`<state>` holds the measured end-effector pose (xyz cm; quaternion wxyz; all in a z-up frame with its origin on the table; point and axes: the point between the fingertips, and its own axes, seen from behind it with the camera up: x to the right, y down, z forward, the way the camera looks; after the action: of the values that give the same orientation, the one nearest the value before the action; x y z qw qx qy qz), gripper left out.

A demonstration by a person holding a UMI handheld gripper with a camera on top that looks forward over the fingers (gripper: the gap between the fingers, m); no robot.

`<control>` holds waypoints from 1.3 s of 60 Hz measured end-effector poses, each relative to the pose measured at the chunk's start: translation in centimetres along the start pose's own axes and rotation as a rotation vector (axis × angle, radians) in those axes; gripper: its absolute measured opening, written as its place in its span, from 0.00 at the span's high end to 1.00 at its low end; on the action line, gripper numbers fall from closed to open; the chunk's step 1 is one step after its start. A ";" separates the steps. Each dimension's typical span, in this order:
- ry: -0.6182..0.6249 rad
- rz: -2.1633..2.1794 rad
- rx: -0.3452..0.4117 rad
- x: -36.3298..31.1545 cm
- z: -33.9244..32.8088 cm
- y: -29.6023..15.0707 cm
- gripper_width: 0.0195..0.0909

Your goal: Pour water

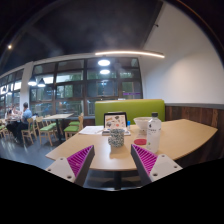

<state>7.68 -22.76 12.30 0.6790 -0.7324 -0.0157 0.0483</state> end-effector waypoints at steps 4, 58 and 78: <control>0.015 0.005 -0.002 0.6 0.0 0.1 0.16; 0.257 -0.024 0.019 21.4 23.0 -0.7 0.50; 0.289 -0.031 0.046 21.7 23.6 -0.9 0.59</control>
<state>27.13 2.71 10.38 0.6913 -0.7158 0.0721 -0.0678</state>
